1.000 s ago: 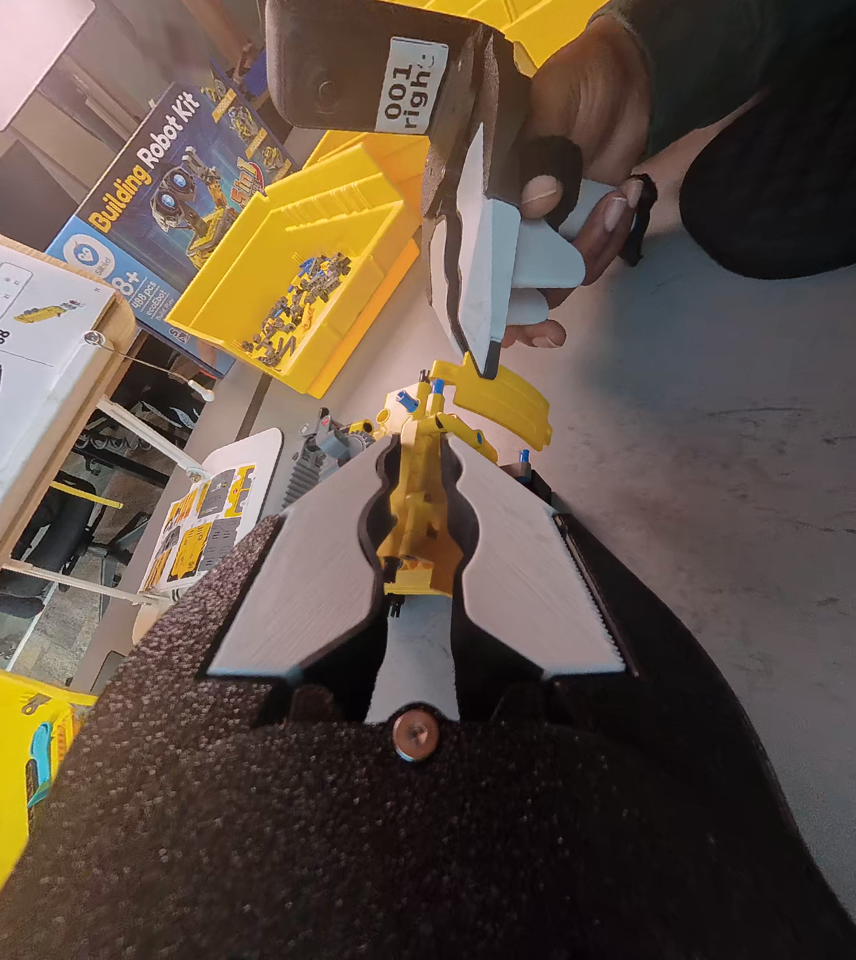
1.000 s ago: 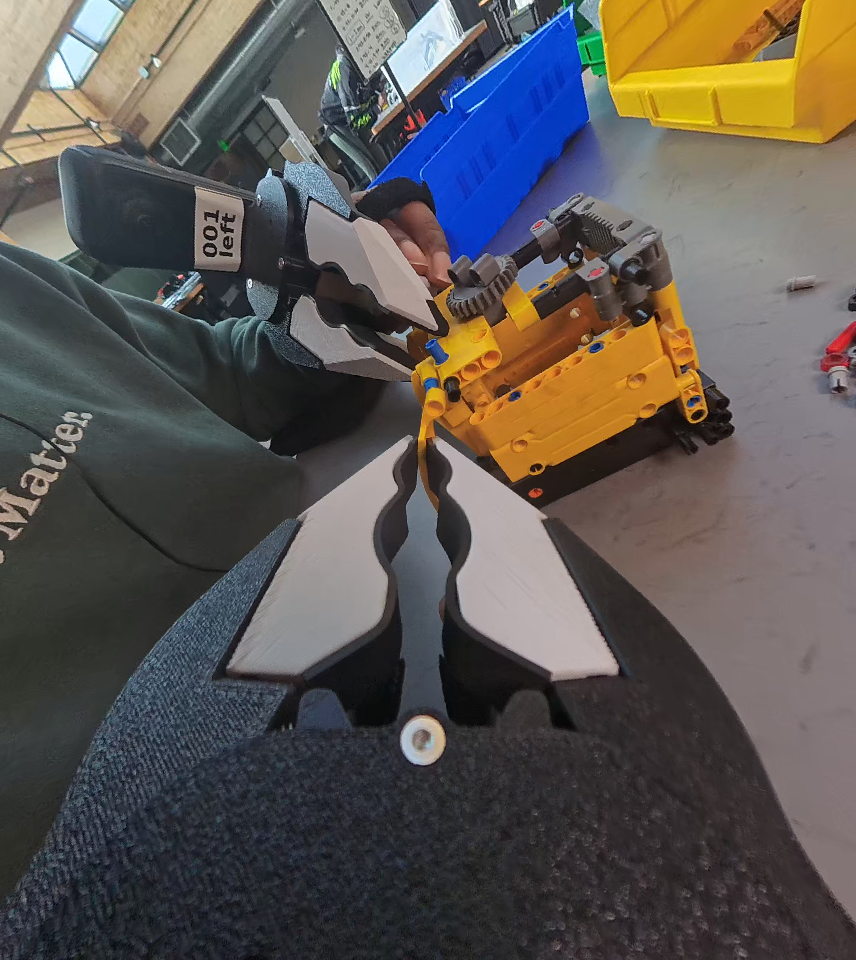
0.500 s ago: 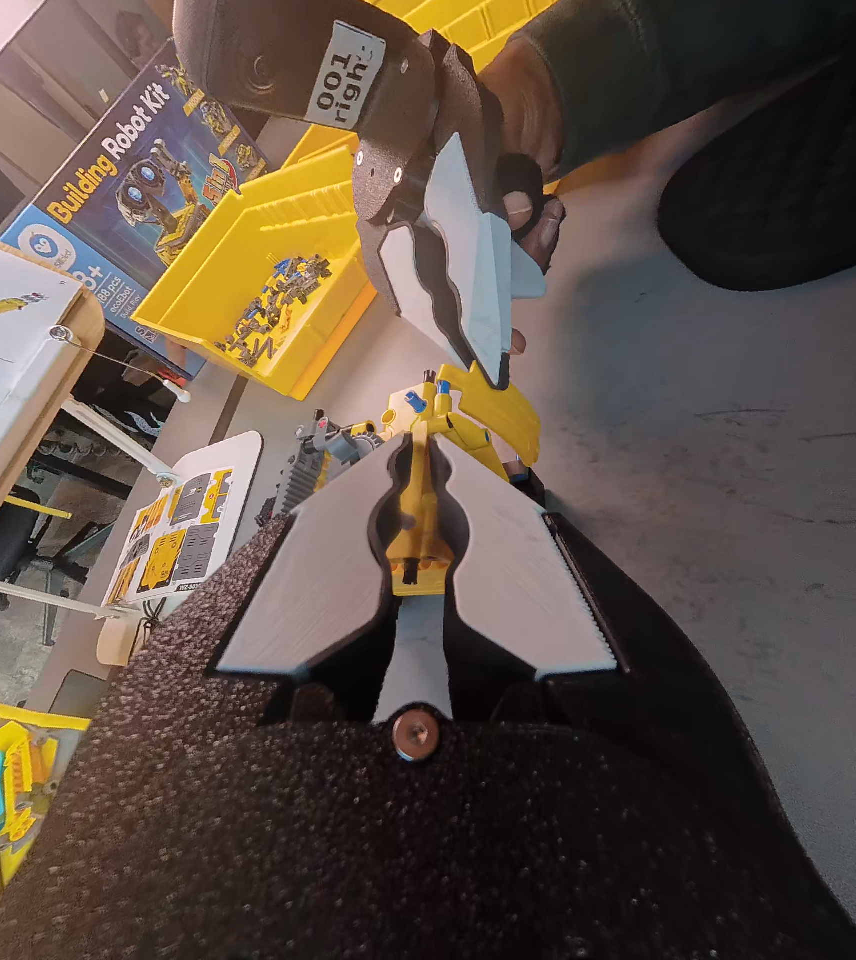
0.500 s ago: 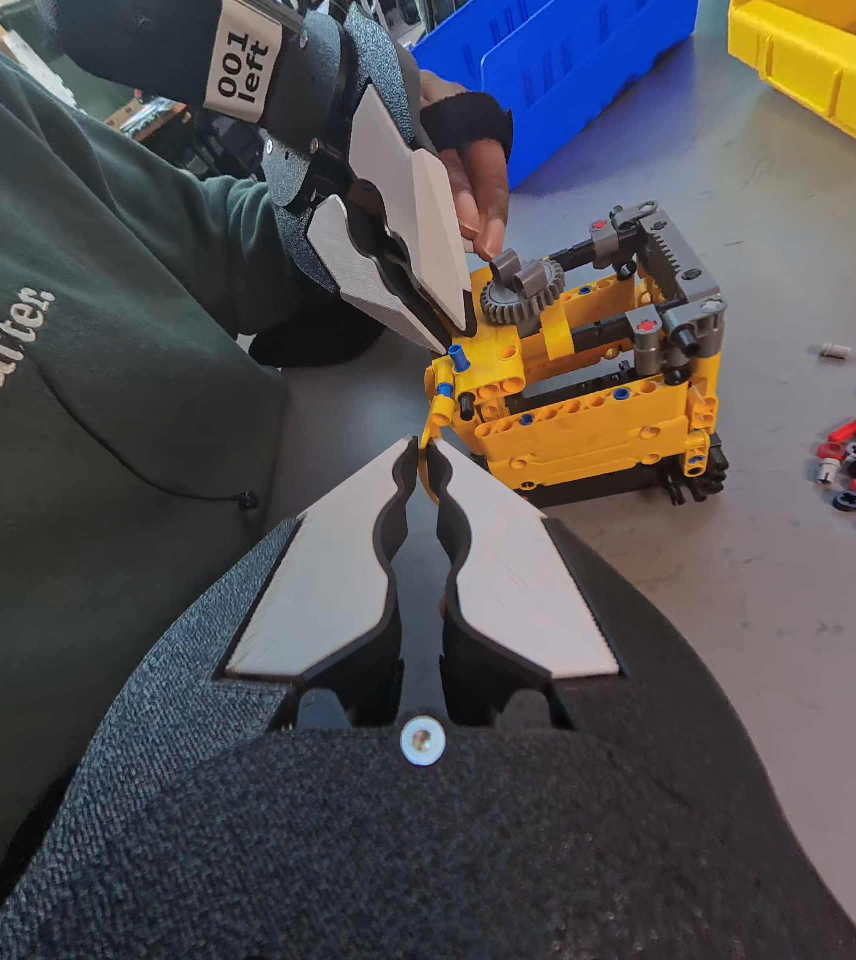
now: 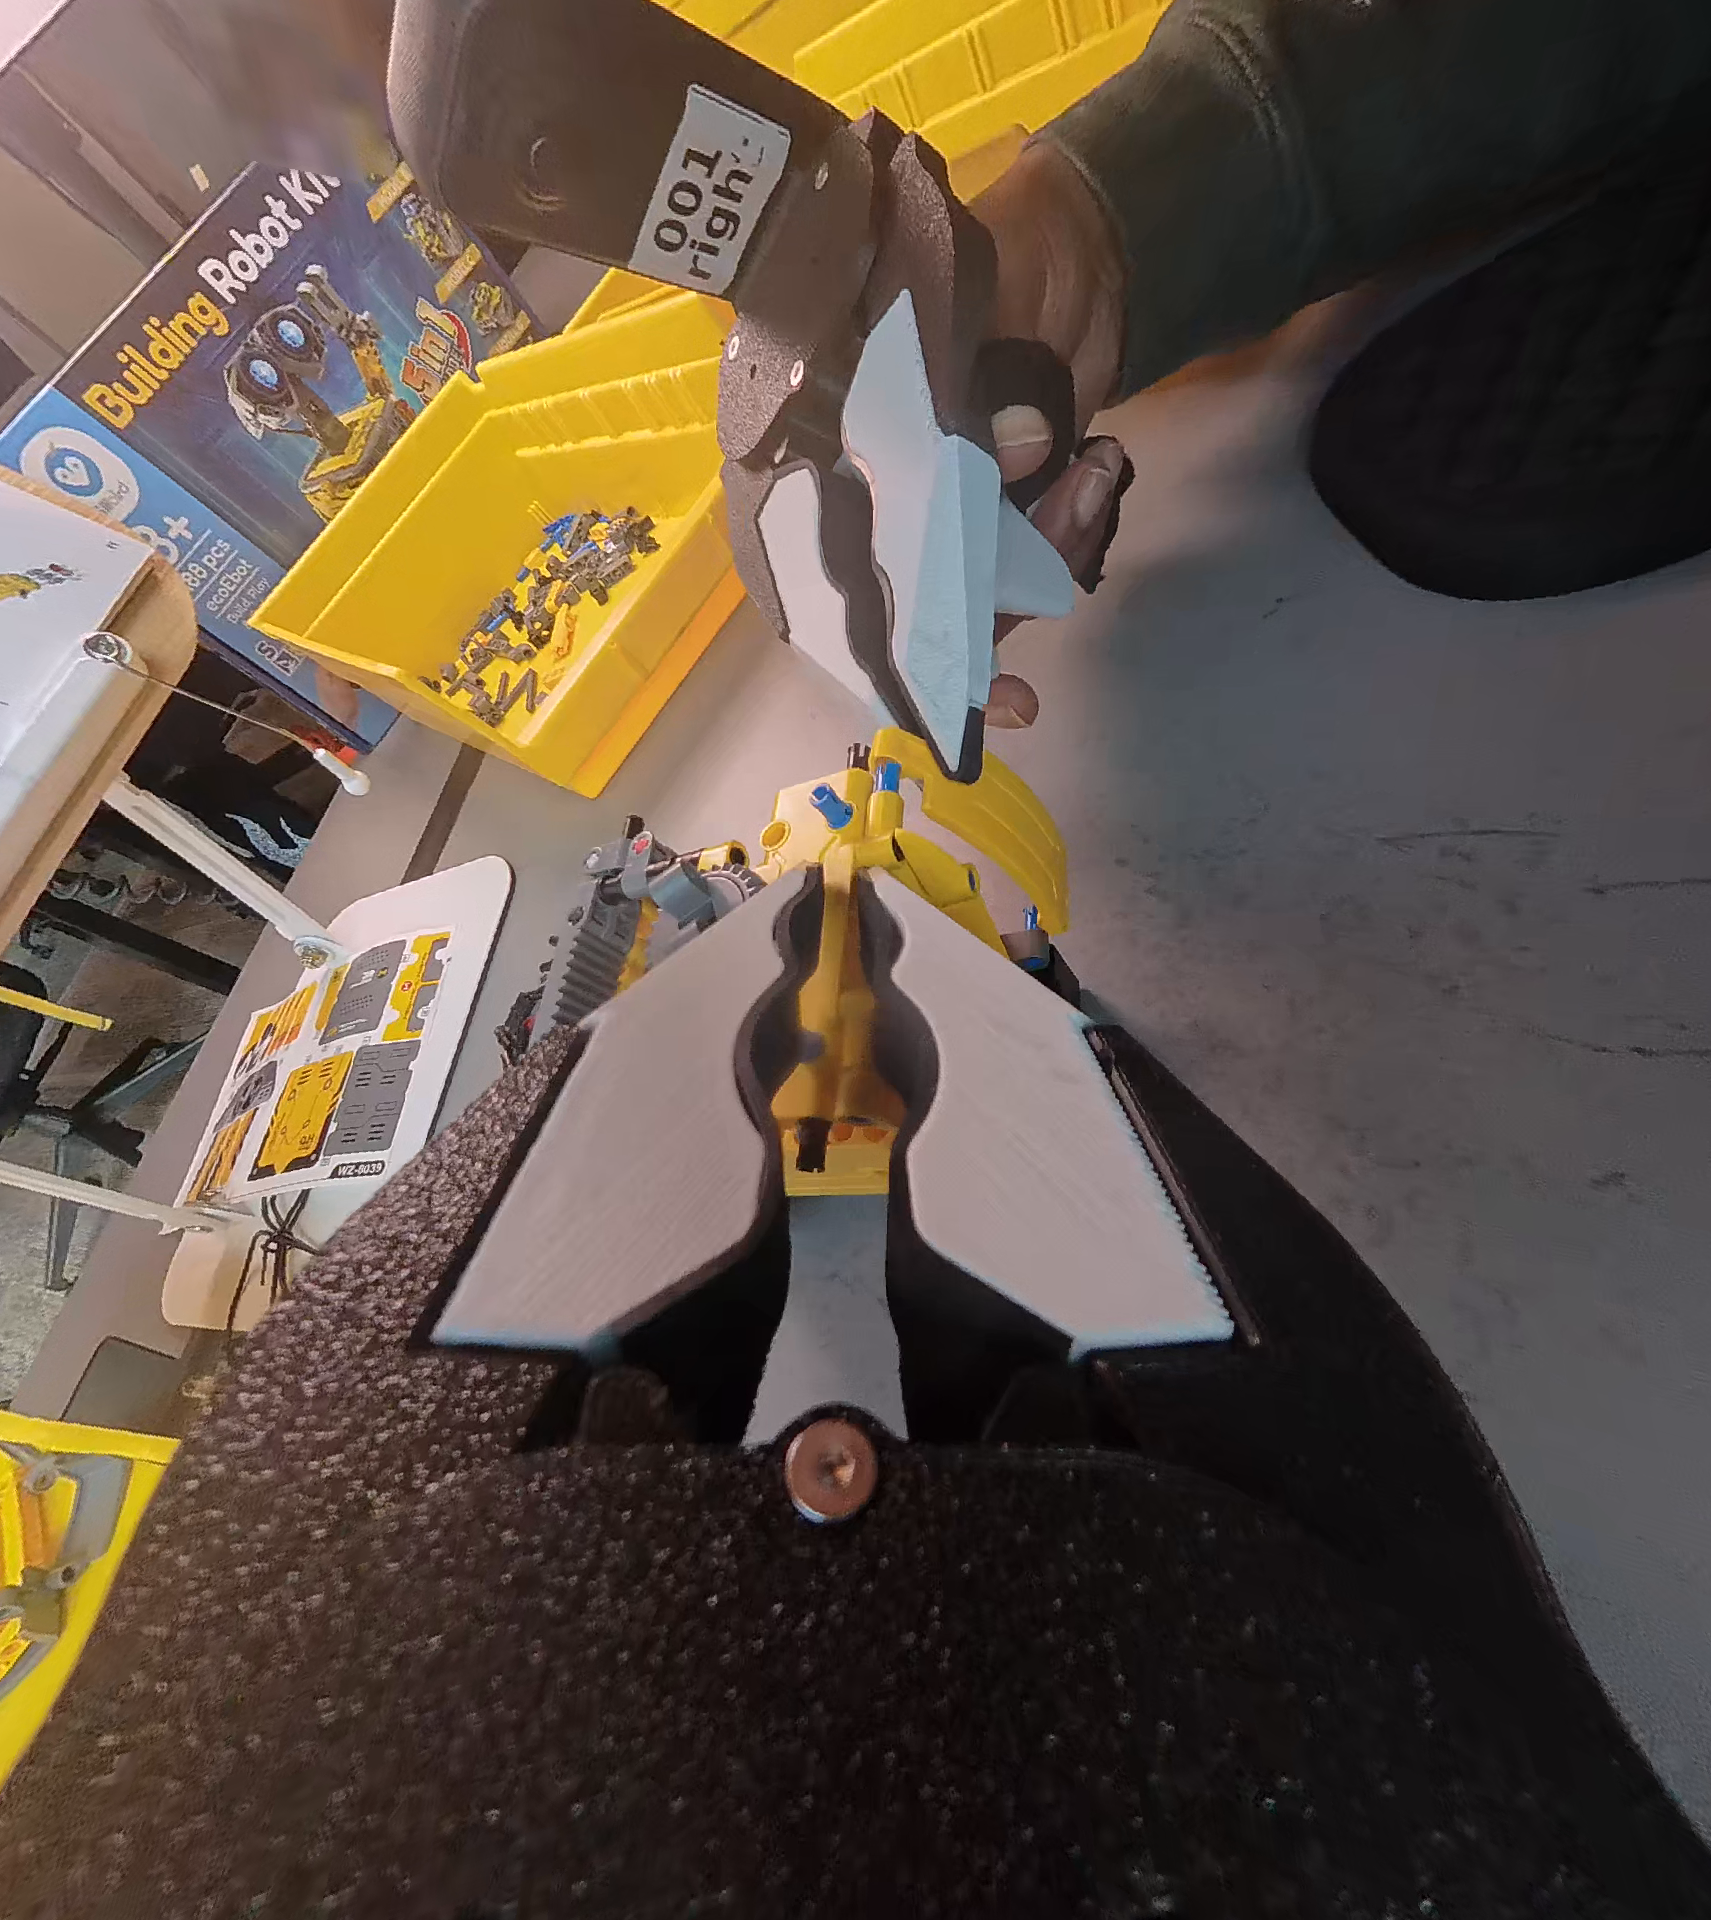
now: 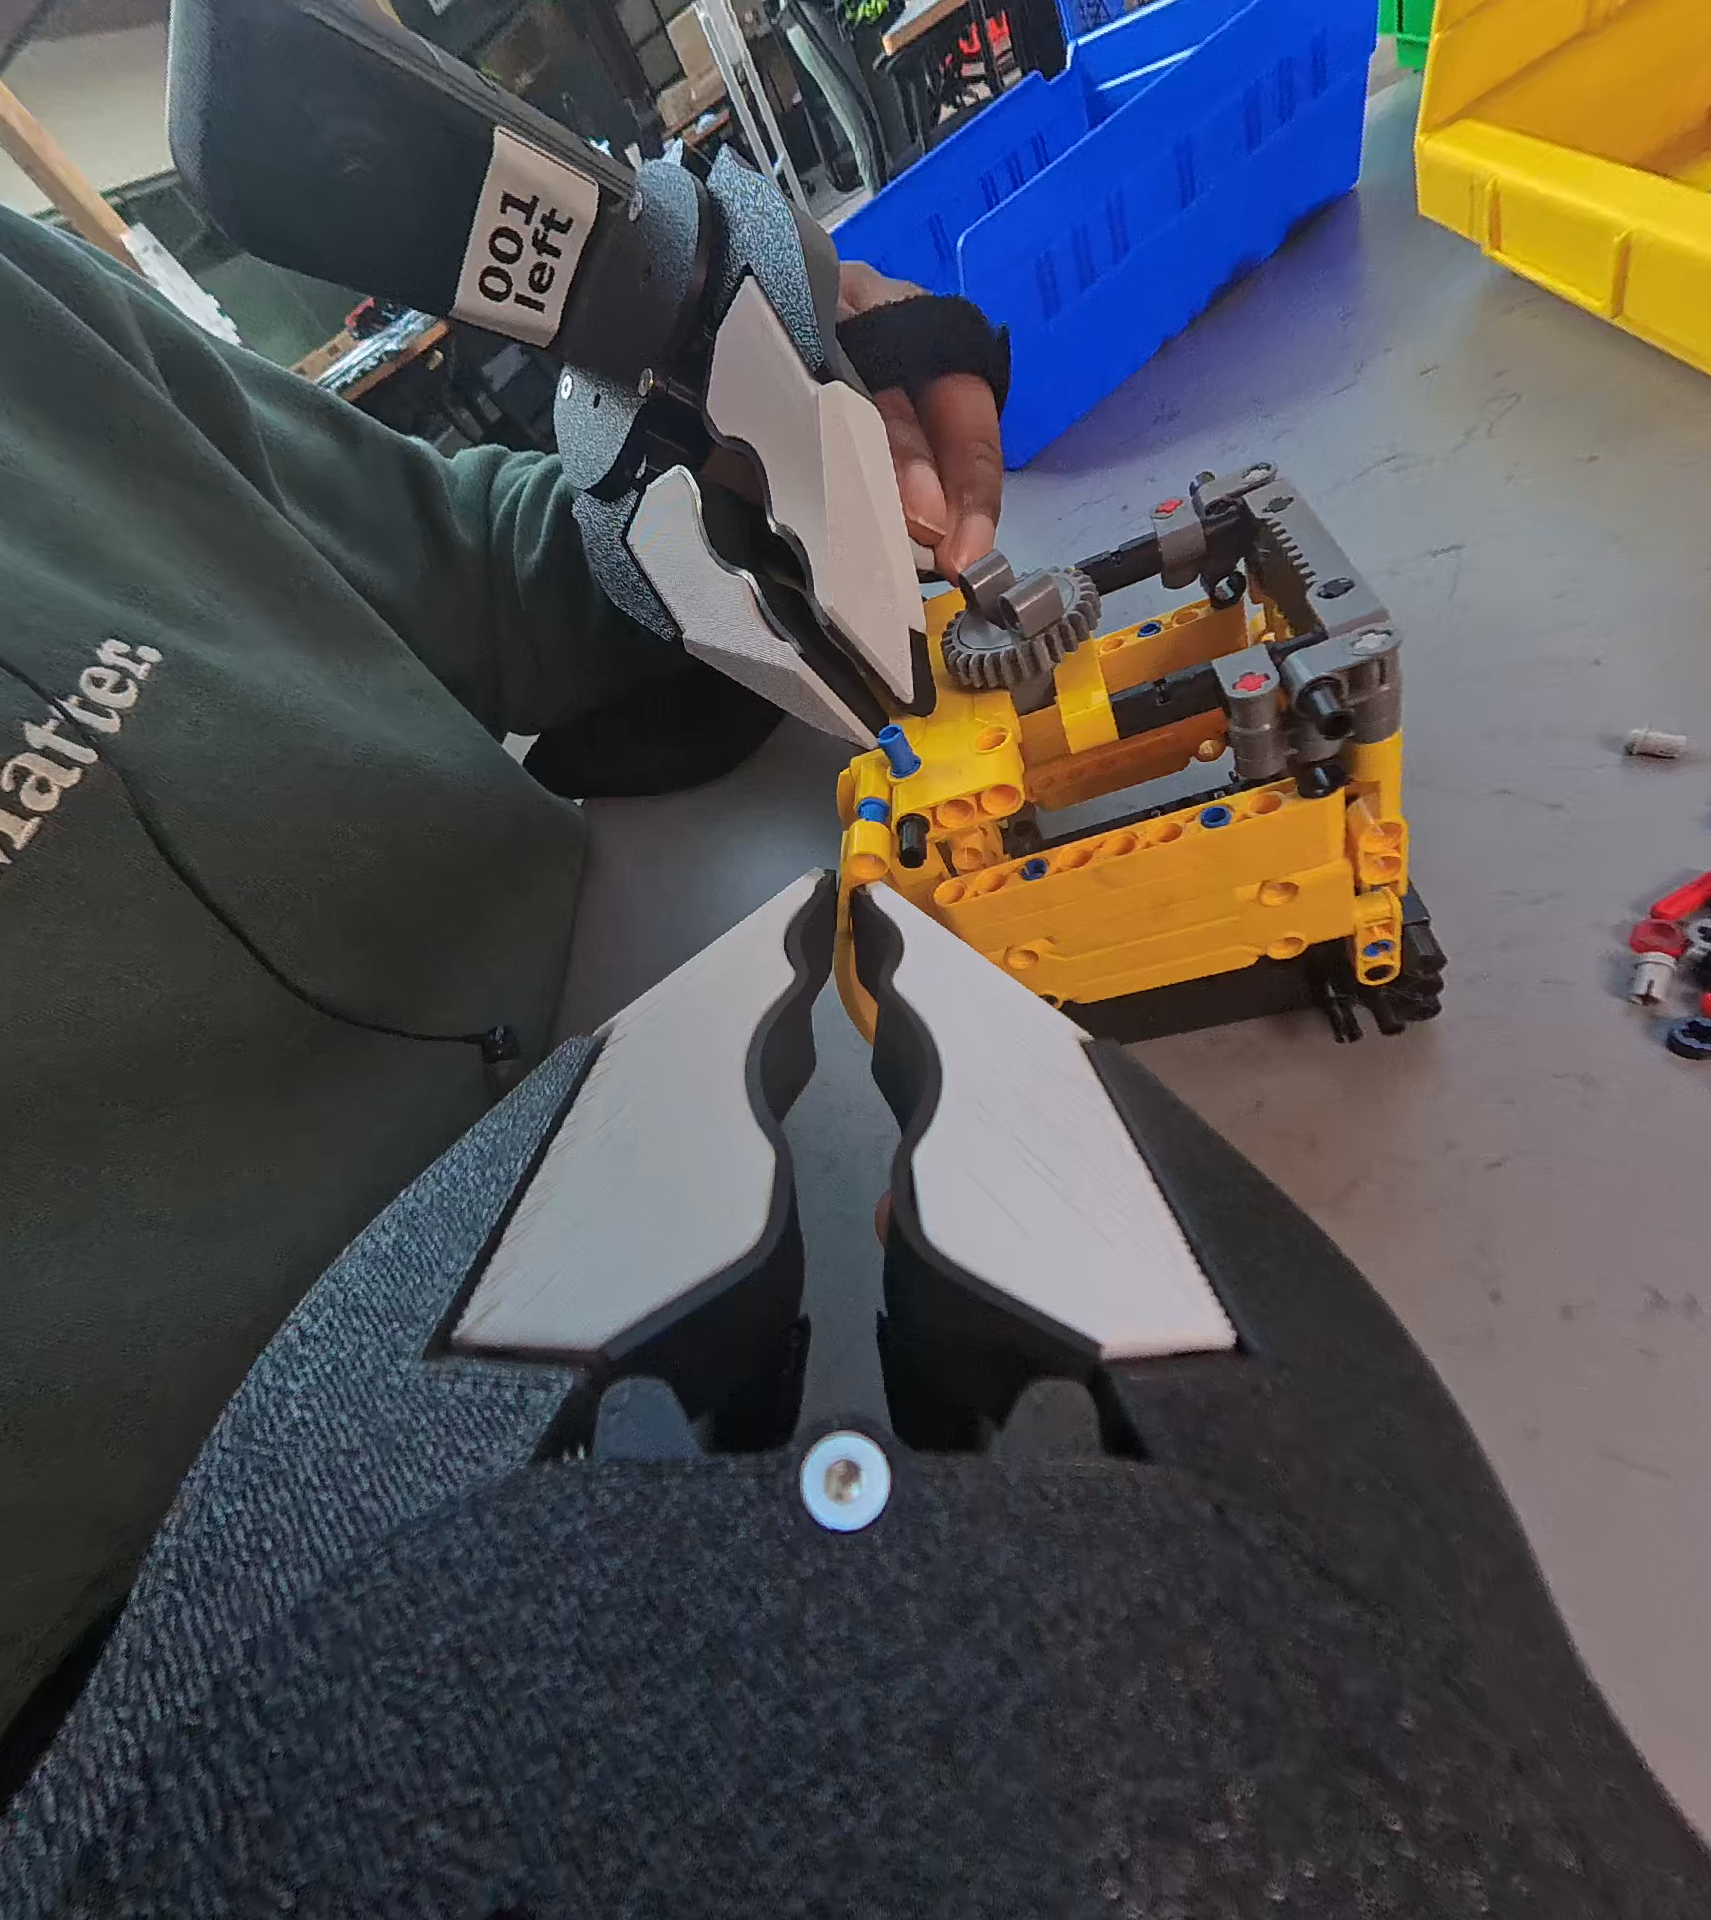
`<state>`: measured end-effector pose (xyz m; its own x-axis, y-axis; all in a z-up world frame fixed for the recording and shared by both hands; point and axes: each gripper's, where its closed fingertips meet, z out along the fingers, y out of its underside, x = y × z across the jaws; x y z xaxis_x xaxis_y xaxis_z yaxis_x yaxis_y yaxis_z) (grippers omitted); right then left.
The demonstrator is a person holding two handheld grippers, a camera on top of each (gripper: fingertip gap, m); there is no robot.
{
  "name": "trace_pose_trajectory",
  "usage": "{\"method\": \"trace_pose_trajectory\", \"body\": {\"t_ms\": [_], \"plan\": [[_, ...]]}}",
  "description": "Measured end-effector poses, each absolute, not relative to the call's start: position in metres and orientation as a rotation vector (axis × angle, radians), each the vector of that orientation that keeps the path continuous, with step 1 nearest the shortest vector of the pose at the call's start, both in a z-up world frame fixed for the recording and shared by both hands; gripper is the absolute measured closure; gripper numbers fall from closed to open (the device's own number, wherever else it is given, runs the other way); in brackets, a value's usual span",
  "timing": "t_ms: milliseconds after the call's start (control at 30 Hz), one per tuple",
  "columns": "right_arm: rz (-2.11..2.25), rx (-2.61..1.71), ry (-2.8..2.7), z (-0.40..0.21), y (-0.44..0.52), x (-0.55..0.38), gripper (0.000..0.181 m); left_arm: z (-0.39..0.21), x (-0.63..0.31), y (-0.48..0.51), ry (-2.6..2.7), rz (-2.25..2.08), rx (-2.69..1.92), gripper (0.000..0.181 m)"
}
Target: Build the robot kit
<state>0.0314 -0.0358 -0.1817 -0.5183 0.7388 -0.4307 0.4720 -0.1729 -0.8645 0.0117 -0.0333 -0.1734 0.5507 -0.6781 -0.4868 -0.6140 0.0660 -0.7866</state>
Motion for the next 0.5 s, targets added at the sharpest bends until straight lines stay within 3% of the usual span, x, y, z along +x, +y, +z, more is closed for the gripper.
{"method": "trace_pose_trajectory", "body": {"t_ms": [100, 500], "plan": [[1.774, -1.379, -1.88, -0.179, -0.033, 0.032, 0.179, -0.176, 0.015, -0.036, 1.166, -0.104, -1.614, 0.163], [1.519, -1.319, -2.137, -0.19, -0.039, 0.034, 0.18, -0.173, 0.016, -0.03, 1.26, -0.077, -1.565, 0.176]]}}
